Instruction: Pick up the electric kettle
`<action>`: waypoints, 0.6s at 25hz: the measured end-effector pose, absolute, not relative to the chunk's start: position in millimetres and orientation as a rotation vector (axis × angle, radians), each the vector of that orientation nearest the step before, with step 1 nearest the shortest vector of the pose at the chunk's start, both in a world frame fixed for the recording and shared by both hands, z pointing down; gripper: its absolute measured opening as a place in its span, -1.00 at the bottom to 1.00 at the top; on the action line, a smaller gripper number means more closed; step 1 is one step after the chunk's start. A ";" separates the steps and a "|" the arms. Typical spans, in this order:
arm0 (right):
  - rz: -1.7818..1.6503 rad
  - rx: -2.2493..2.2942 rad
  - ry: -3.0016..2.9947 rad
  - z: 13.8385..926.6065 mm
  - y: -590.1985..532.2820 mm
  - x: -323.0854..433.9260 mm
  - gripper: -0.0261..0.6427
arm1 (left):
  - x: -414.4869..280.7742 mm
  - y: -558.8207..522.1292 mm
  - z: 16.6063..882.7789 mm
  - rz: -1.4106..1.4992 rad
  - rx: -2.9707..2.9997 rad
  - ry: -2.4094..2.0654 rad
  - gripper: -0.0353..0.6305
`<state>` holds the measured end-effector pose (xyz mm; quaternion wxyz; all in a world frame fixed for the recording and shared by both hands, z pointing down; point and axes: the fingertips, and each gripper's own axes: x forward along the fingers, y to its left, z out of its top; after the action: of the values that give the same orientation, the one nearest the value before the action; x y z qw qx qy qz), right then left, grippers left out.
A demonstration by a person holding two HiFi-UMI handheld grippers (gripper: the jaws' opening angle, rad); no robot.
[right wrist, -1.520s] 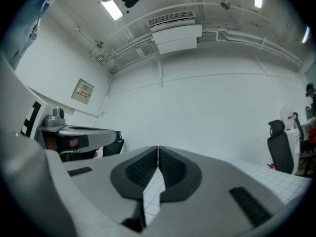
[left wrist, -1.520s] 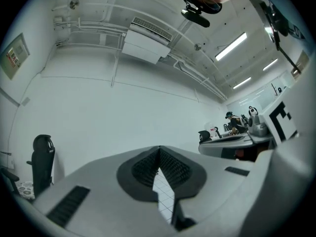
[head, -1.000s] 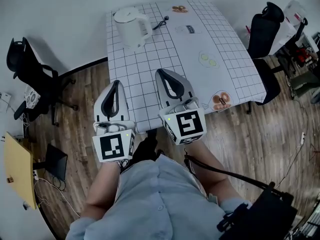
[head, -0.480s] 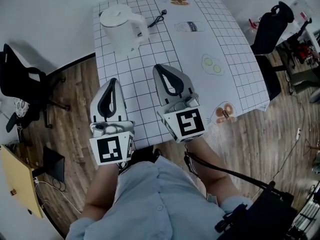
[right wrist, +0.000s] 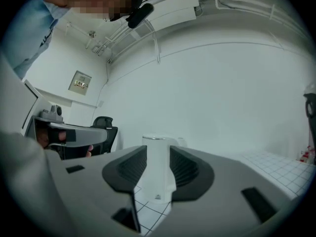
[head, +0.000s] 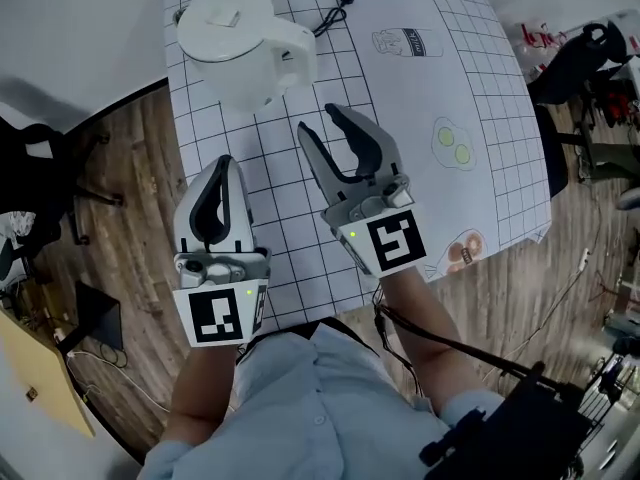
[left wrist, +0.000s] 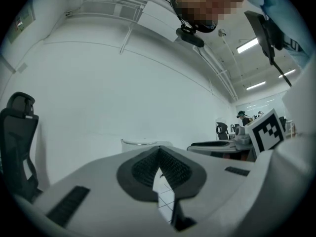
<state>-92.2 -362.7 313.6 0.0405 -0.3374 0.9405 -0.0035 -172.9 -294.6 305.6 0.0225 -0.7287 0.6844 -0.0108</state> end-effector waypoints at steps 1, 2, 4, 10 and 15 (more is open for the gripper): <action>-0.014 -1.047 2.879 319.0 -371.6 -94.1 -0.49 | -176.2 -300.8 310.4 -0.036 -2.257 2.122 -0.89; -0.021 -1.062 2.880 325.6 -378.8 -94.4 -0.48 | -178.3 -304.9 315.7 -0.041 -2.260 2.128 -0.89; -0.040 -1.093 2.907 344.2 -394.4 -92.9 -0.47 | -182.2 -312.7 327.8 -0.051 -2.274 2.146 -0.89; -0.086 -1.072 2.962 378.6 -446.3 -106.0 -0.29 | -200.0 -341.9 360.4 -0.091 -2.340 2.230 -0.89; -0.025 -0.945 2.958 380.1 -467.1 -132.5 -0.20 | -221.6 -361.3 384.4 -0.109 -2.371 2.318 -0.89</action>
<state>-132.5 -467.1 380.1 0.0183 -0.3042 0.9524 -0.0081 -221.6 -361.3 384.4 -0.0879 -0.7120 0.6959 -0.0328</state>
